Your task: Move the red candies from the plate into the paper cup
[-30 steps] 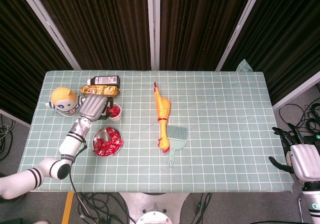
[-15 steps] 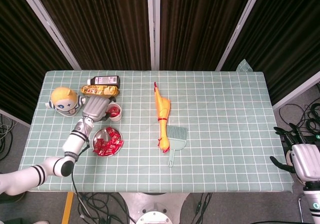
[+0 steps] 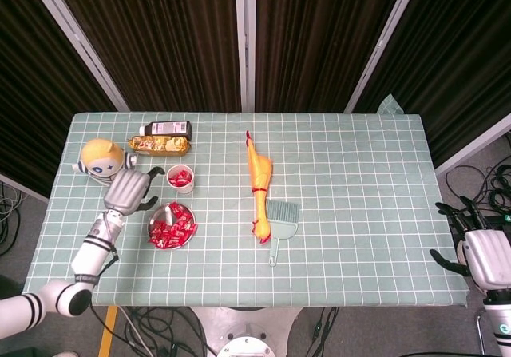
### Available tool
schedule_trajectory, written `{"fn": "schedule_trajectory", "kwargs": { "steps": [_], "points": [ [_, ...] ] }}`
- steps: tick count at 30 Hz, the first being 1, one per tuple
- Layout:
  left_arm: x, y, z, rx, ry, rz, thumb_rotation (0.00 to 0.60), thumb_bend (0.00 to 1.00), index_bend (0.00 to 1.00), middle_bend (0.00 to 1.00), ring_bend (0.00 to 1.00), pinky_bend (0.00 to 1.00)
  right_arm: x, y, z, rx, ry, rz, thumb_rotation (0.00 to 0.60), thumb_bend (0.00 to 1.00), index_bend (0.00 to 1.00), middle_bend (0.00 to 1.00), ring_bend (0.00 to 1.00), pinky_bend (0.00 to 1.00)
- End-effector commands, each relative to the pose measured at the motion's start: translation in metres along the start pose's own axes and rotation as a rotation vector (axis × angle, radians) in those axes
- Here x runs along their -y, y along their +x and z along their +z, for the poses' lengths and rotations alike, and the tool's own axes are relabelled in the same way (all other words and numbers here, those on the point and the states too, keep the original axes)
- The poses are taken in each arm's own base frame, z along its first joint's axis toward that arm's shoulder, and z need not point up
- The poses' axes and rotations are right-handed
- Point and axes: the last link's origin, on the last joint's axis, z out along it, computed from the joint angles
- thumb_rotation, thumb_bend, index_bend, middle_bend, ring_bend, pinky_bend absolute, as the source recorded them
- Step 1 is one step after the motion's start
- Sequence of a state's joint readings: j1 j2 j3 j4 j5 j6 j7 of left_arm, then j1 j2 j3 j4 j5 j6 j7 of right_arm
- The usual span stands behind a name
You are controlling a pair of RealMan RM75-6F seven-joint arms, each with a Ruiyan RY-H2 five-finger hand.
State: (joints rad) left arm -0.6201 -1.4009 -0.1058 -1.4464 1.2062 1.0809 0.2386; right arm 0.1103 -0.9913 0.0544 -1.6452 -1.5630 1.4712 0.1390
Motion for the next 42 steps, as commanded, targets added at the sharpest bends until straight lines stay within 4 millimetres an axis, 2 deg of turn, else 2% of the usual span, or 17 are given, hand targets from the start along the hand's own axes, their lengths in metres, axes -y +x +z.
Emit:
{"fn": "schedule_trajectory", "kwargs": {
  "steps": [1,6,14,25,42],
  "points": [
    [0.001,-0.01,-0.014,0.031,-0.025,-0.002,0.6,0.29,0.44,0.81,0.71,0.97,0.001,-0.001,0.0,0.002,0.003,0.0,0.6,0.1,0.17,0.27,0.06,0.32],
    [-0.003,-0.035,-0.028,0.104,-0.065,0.049,0.6,0.26,0.46,0.81,0.71,0.97,0.003,-0.001,0.0,0.004,0.008,0.0,0.6,0.1,0.17,0.27,0.06,0.32],
    [-0.004,-0.061,-0.029,0.167,-0.046,0.092,0.6,0.24,0.46,0.81,0.71,0.97,0.005,-0.001,0.0,0.004,0.01,-0.005,0.6,0.1,0.17,0.27,0.06,0.32],
    [0.006,-0.068,-0.024,0.167,-0.013,0.133,0.6,0.23,0.46,0.81,0.71,0.97,0.005,-0.001,0.0,0.005,0.009,-0.007,0.6,0.1,0.17,0.27,0.06,0.32],
    [-0.015,-0.073,-0.007,0.181,-0.06,0.14,0.6,0.23,0.46,0.82,0.71,0.97,0.004,0.0,0.001,0.006,0.001,-0.008,0.6,0.1,0.17,0.27,0.06,0.32]
  ]
}}
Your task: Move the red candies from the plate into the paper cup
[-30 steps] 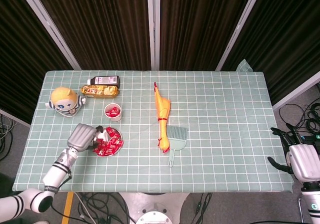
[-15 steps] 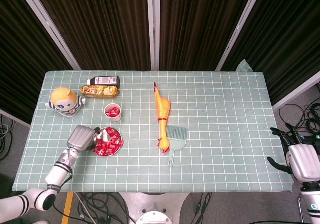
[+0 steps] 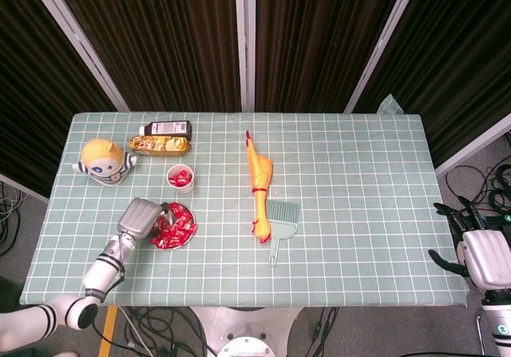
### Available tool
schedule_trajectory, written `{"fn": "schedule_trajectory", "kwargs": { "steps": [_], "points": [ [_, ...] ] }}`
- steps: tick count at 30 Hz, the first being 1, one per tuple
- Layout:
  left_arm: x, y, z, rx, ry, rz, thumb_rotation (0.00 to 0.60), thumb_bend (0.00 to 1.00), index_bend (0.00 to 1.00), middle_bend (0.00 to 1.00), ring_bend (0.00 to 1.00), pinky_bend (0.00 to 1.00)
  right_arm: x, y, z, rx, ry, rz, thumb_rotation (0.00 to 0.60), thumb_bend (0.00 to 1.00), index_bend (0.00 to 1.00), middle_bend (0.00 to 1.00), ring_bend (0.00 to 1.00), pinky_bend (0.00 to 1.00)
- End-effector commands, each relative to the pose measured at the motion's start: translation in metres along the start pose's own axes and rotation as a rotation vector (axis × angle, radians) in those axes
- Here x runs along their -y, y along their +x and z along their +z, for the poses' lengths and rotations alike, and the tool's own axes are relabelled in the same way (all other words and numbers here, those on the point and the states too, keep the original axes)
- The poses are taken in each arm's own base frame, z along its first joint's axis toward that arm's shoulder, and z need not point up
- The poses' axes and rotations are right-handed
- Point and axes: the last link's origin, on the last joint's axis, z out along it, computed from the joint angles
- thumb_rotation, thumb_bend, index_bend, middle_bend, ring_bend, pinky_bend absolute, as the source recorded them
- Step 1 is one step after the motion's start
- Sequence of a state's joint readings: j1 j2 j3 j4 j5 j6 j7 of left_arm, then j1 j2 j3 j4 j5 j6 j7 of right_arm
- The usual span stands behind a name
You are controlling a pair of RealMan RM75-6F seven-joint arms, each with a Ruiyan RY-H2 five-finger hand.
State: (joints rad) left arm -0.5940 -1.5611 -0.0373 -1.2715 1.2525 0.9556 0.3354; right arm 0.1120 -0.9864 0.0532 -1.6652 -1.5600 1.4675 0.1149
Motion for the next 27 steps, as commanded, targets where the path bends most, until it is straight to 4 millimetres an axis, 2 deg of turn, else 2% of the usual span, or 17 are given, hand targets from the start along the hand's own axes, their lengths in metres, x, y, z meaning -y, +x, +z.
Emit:
{"fn": "schedule_trajectory", "kwargs": {
  "steps": [1,7,11,17,27],
  "points": [
    [-0.005,0.002,0.002,-0.008,-0.012,-0.009,0.6,0.23,0.46,0.82,0.71,0.97,0.0,-0.001,0.001,0.003,0.002,0.001,0.6,0.1,0.17,0.27,0.06,0.32],
    [-0.013,0.008,0.008,-0.02,-0.034,-0.033,0.6,0.22,0.46,0.82,0.71,0.97,0.0,0.0,0.001,0.001,0.003,0.003,0.6,0.1,0.17,0.27,0.06,0.32],
    [-0.002,0.014,0.005,-0.04,-0.008,-0.014,0.6,0.22,0.46,0.82,0.71,0.97,-0.001,0.0,0.0,0.001,0.002,0.004,0.6,0.1,0.17,0.27,0.06,0.32],
    [0.012,0.009,-0.001,-0.014,0.015,0.036,0.6,0.22,0.46,0.82,0.71,0.97,-0.002,-0.001,0.0,0.001,0.005,0.012,0.6,0.1,0.17,0.27,0.06,0.32],
    [0.016,0.004,0.003,-0.009,0.025,0.072,0.6,0.22,0.46,0.82,0.72,0.97,-0.003,0.001,-0.004,-0.006,0.001,0.009,0.6,0.1,0.17,0.27,0.06,0.32]
  ]
}}
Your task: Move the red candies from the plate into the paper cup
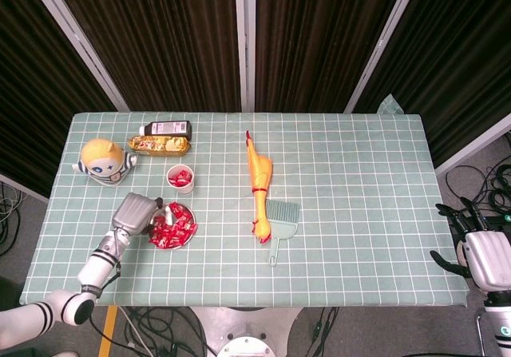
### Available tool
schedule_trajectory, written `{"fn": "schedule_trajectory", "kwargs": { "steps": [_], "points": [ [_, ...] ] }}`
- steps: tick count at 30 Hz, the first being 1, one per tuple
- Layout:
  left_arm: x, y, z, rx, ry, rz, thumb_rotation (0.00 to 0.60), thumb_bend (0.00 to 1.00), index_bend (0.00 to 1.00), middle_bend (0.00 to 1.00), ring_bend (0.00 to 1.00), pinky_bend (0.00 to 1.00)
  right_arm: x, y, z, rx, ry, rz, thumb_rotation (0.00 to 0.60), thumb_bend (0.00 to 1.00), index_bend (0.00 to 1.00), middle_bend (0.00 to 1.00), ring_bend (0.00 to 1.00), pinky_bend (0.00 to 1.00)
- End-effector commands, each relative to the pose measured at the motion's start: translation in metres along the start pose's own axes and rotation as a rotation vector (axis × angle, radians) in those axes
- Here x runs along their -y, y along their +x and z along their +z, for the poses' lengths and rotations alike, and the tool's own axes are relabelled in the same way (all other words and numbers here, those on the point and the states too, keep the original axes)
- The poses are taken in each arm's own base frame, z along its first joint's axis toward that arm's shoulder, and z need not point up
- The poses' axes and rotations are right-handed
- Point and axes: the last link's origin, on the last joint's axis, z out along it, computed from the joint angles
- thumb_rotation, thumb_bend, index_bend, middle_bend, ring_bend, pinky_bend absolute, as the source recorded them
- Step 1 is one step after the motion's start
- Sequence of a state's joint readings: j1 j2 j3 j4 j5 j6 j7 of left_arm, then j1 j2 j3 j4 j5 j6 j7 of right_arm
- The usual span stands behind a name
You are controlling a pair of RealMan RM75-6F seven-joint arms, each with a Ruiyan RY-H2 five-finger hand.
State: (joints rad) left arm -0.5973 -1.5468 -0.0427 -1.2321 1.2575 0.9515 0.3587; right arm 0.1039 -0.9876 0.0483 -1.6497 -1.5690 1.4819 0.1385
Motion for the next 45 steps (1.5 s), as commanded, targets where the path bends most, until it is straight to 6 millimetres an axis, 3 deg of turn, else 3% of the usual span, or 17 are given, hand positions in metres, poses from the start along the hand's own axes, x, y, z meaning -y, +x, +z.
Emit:
{"fn": "schedule_trajectory", "kwargs": {
  "steps": [1,22,45],
  "points": [
    [-0.001,0.0,0.001,0.001,-0.004,0.011,0.6,0.22,0.46,0.82,0.72,0.97,0.0,0.0,0.0,0.0,0.0,0.0,0.6,0.1,0.17,0.27,0.06,0.32],
    [-0.02,0.0,0.007,0.011,-0.066,-0.014,0.6,0.22,0.46,0.82,0.71,0.97,0.0,0.0,-0.001,0.0,-0.005,-0.004,0.6,0.1,0.17,0.27,0.06,0.32],
    [-0.02,-0.006,0.009,0.04,-0.043,-0.006,0.6,0.23,0.51,0.82,0.71,0.97,-0.001,0.0,0.0,0.002,-0.006,-0.001,0.6,0.1,0.17,0.27,0.06,0.32]
  ]
}}
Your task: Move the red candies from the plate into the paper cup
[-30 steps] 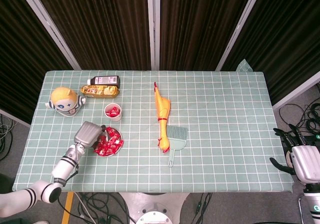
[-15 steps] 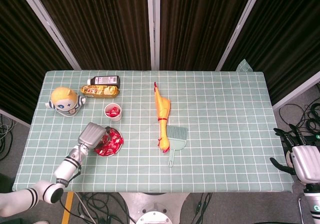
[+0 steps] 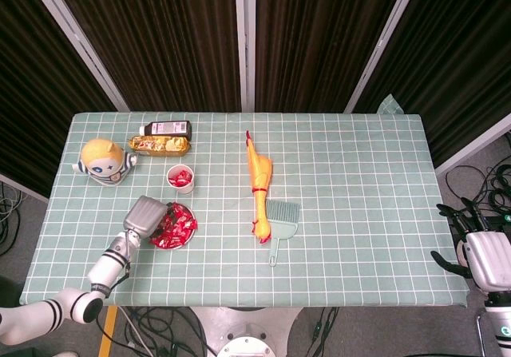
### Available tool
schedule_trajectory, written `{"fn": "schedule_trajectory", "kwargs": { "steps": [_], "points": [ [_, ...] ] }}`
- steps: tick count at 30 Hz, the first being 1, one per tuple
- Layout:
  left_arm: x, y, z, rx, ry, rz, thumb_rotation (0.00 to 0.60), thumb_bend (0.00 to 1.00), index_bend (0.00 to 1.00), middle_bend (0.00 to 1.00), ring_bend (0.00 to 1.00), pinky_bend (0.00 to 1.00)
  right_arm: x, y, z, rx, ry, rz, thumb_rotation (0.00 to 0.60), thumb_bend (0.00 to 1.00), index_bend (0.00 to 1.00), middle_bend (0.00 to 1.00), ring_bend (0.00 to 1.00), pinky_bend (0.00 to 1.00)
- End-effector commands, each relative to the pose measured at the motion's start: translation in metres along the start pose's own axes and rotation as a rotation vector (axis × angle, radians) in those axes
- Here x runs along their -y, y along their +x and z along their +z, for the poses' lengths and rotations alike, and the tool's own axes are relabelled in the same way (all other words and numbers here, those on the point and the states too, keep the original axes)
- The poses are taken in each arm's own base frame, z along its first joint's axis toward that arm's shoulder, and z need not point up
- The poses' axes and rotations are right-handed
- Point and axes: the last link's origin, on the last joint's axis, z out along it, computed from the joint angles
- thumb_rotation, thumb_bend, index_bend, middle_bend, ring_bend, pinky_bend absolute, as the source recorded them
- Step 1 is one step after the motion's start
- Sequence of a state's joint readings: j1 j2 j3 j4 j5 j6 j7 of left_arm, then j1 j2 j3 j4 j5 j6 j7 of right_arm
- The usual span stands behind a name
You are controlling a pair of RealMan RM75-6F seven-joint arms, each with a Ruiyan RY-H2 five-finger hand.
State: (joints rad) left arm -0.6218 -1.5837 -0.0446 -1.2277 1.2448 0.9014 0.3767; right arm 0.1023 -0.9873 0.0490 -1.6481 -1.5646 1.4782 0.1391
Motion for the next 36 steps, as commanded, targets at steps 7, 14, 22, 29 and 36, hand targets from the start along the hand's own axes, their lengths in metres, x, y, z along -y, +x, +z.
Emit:
{"fn": "schedule_trajectory", "kwargs": {
  "steps": [7,14,22,29,36],
  "points": [
    [0.0,-0.003,0.001,0.007,0.002,-0.014,0.6,0.25,0.55,0.82,0.71,0.97,0.0,0.001,-0.001,-0.002,-0.001,-0.002,0.6,0.1,0.17,0.27,0.06,0.32],
    [0.002,-0.004,0.002,0.013,0.007,-0.027,0.6,0.32,0.6,0.83,0.72,0.97,0.002,0.001,0.0,-0.002,0.002,-0.003,0.6,0.1,0.17,0.27,0.06,0.32],
    [0.003,0.0,0.001,-0.003,0.005,-0.054,0.6,0.38,0.65,0.84,0.72,0.97,0.003,0.002,0.0,-0.004,0.005,-0.004,0.6,0.09,0.17,0.27,0.06,0.33],
    [0.011,0.025,-0.007,-0.09,0.013,-0.104,0.6,0.38,0.65,0.84,0.72,0.97,0.003,0.002,-0.001,-0.007,0.006,-0.005,0.6,0.09,0.17,0.27,0.06,0.33],
    [0.01,0.078,-0.004,-0.228,-0.011,-0.157,0.6,0.38,0.65,0.84,0.72,0.97,0.003,0.002,-0.001,-0.007,0.008,-0.002,0.6,0.09,0.17,0.27,0.06,0.33]
  ]
}}
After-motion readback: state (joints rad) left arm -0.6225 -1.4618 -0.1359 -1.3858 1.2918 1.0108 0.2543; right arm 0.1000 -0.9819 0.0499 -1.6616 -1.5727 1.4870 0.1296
